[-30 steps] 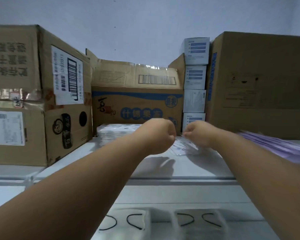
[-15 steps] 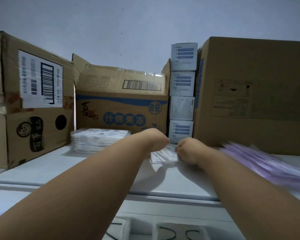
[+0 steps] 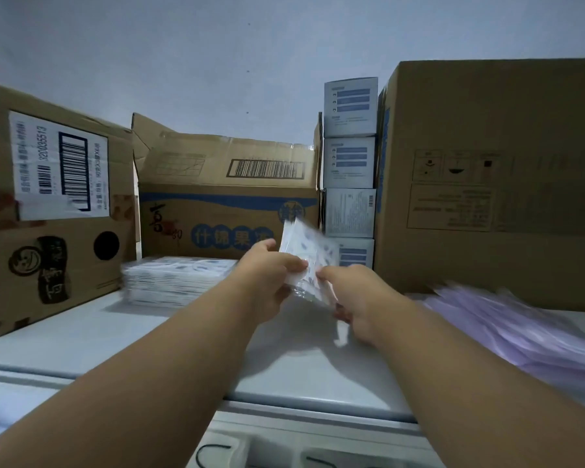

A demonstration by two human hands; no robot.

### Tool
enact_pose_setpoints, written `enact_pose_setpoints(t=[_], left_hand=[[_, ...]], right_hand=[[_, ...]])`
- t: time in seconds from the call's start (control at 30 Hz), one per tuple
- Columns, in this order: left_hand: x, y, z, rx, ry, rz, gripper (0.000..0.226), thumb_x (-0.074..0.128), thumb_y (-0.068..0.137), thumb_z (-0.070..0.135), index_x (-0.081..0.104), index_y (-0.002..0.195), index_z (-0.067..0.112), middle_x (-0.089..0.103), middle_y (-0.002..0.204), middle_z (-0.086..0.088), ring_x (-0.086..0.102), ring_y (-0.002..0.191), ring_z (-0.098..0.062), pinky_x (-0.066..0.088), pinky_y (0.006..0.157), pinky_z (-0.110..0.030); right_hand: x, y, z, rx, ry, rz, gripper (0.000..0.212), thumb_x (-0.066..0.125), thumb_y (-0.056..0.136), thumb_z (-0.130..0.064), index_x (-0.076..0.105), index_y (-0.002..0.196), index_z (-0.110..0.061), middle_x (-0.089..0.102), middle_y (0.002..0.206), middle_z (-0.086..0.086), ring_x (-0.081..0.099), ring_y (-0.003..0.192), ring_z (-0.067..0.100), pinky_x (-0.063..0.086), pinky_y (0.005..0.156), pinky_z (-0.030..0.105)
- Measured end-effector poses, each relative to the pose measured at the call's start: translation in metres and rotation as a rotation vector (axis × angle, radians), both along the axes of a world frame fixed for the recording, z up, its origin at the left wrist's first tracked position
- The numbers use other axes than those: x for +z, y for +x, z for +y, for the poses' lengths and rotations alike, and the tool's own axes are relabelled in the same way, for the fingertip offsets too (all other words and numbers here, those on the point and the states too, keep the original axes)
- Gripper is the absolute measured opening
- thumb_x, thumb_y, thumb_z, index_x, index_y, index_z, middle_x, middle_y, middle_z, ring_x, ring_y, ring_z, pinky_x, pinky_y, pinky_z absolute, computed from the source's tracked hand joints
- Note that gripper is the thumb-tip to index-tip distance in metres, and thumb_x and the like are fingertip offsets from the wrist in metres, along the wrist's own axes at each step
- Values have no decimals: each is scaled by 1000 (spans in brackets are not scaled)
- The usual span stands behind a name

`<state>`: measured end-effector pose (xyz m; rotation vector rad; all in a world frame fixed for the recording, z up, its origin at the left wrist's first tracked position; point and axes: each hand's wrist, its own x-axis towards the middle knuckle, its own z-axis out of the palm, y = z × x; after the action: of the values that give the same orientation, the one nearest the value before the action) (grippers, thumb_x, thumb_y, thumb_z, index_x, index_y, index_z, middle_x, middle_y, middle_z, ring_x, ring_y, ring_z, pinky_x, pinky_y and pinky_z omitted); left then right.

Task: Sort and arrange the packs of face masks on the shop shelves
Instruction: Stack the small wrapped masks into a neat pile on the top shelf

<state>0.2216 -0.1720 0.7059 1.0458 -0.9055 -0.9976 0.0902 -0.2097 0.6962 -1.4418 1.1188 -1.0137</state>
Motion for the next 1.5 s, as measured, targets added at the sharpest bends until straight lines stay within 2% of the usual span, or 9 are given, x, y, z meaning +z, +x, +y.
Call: enact_pose_setpoints(t=[0.17,0.37,0.53,0.7,0.8,0.97,1.2,1.3,1.5], left_hand=[[5,7,18,-68,-130,-75,67,64,84,-16,45,138,17,68,117,-15,71,98,-36,62,72,-47],[12,32,36,-112,-179,-81,49,76,81,9,61,128,8,70,121,-17,68,111,-38,53,94,-58],[8,40,48,137,-228,313,27,59,95,1,62,119,13,74,108,-14,74,91,-35,61,65,-52],[-4,41,64,180,-208,438,31,62,92,-4,57,118,12,70,113,-17,70,99,-37,60,75,-55],[-12,65,83,261,-299,281,43,65,87,-7,56,120,18,70,114,-14,71,101,-31,62,79,-43],[-23,95,109,289,-121,-443,47,71,86,-1,57,123,25,69,110,-5,67,102,-22,53,82,-32],[-28,90,102,119,88,-644,17,65,94,8,60,106,18,70,100,-8,65,89,-24,53,76,-36],[-30,92,101,155,108,-766,14,62,96,21,60,108,27,72,104,-4,68,97,-26,57,86,-45],[-26,100,105,236,57,-660,14,65,94,12,63,106,18,73,101,-6,71,96,-25,61,84,-46]], right_hand=[[10,-9,10,183,81,-439,16,60,94,-4,60,109,-12,73,102,15,74,86,33,61,70,47],[9,-8,20,297,-379,-113,28,67,90,0,59,113,-12,73,106,11,73,93,25,62,78,43],[6,-4,20,317,-175,-114,33,77,84,-16,61,113,-12,72,108,13,71,99,30,58,87,46],[9,-6,22,360,-86,-298,13,69,85,0,65,96,-6,73,100,17,72,92,32,58,87,47],[13,-8,23,250,-251,-383,16,74,81,0,64,91,-9,69,90,12,70,79,24,60,71,40],[10,-6,29,294,-297,-309,38,80,71,-10,67,107,-7,68,84,4,65,79,12,50,82,30],[4,-3,36,371,-139,-106,26,69,84,4,63,105,-9,67,106,19,66,96,30,52,94,51],[3,-2,38,455,-44,-38,35,57,86,6,59,118,-8,69,117,20,67,107,35,52,98,51],[1,1,37,335,-111,-24,23,53,94,6,62,114,-3,73,109,16,70,102,32,54,96,48]])
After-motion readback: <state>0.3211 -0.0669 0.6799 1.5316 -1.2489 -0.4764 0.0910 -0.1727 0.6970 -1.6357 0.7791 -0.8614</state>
